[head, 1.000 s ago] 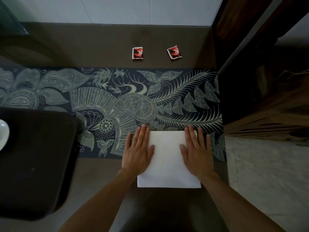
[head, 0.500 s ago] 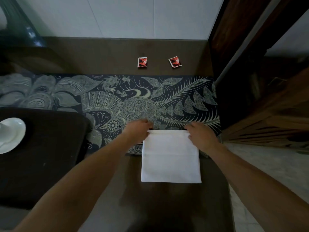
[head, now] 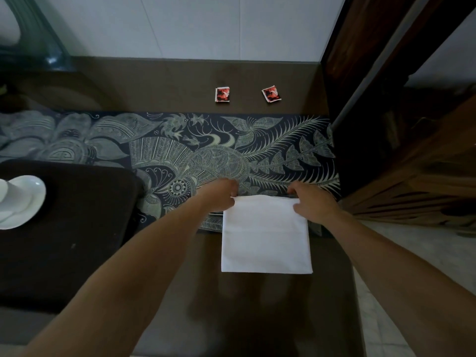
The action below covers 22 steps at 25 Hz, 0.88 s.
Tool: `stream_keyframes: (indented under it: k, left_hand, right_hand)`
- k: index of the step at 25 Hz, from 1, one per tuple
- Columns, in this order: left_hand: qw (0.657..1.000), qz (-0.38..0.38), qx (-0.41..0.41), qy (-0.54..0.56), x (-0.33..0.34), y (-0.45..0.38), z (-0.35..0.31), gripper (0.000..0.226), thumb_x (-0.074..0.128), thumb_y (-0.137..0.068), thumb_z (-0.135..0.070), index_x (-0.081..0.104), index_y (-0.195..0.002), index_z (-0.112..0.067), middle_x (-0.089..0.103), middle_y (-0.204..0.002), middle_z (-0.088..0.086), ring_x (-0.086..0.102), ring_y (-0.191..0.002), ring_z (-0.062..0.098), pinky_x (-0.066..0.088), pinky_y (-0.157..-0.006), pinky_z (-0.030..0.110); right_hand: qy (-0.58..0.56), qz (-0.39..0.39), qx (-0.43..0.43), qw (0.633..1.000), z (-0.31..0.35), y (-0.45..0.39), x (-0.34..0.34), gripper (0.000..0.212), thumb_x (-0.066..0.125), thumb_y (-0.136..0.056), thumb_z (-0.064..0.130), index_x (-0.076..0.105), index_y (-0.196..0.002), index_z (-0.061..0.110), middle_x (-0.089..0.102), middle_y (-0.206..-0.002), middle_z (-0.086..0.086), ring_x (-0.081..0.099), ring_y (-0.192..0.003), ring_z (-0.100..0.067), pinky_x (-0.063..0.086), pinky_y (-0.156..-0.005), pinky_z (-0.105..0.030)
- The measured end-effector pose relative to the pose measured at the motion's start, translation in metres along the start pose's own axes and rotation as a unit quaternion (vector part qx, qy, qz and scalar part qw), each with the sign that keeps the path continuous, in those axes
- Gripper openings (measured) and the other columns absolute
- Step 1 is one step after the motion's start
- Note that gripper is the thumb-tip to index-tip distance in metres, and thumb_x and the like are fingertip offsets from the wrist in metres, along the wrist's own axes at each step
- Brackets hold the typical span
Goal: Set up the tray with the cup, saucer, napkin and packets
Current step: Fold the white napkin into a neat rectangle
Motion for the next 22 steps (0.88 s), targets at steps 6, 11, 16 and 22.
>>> stream_keyframes:
  k: [6,11,16,22]
  left_hand:
    - [1.0,0.024,0.003,0.017,0.011,0.017,-0.004,0.034,0.059,-0.077,-0.008,0.066,-0.11,-0.015,0.066,-0.098,0.007,0.057,-0.085,0.023,0.039,-0.066,0.028]
    - [0.996,-0.078,0.034,0.039,0.001,0.051,-0.004,0.025,0.066,-0.081,-0.018,0.067,-0.105,-0.02,0.049,-0.117,0.003,0.054,-0.102,0.02,0.052,-0.081,0.039]
    - [0.988,-0.13,0.077,0.039,0.016,0.101,-0.01,0.018,0.065,-0.082,-0.025,0.061,-0.098,-0.028,0.045,-0.098,-0.014,0.053,-0.082,0.01,0.043,-0.06,0.022]
    - [0.981,-0.154,0.112,0.036,0.044,0.139,-0.015,0.015,0.063,-0.078,-0.026,0.056,-0.091,-0.03,0.051,-0.094,-0.012,0.049,-0.078,0.008,0.041,-0.057,0.024]
  right_hand:
    - [-0.041,-0.053,-0.025,0.997,0.013,0.023,-0.012,0.021,0.06,-0.088,0.018,0.063,-0.109,0.019,0.063,-0.111,0.0,0.056,-0.095,-0.017,0.041,-0.073,-0.029]
    - [-0.036,-0.067,-0.028,0.997,0.016,0.054,-0.017,0.015,0.063,-0.089,0.02,0.061,-0.103,0.023,0.061,-0.105,0.005,0.055,-0.09,-0.013,0.048,-0.075,-0.032]
    - [-0.035,-0.092,-0.048,0.994,0.019,0.092,-0.012,0.014,0.067,-0.086,0.022,0.059,-0.095,0.028,0.054,-0.096,0.014,0.054,-0.086,-0.007,0.044,-0.067,-0.022]
    - [0.048,-0.088,-0.094,0.991,0.025,0.127,0.016,0.013,0.068,-0.082,0.02,0.06,-0.087,0.028,0.055,-0.09,0.013,0.048,-0.082,-0.006,0.03,-0.066,-0.02]
Point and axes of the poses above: each hand's wrist, its own y-axis away from the middle knuckle, its own x-axis out of the palm, z = x × y, the point moved 7 cm from there along -y, towards the middle knuckle
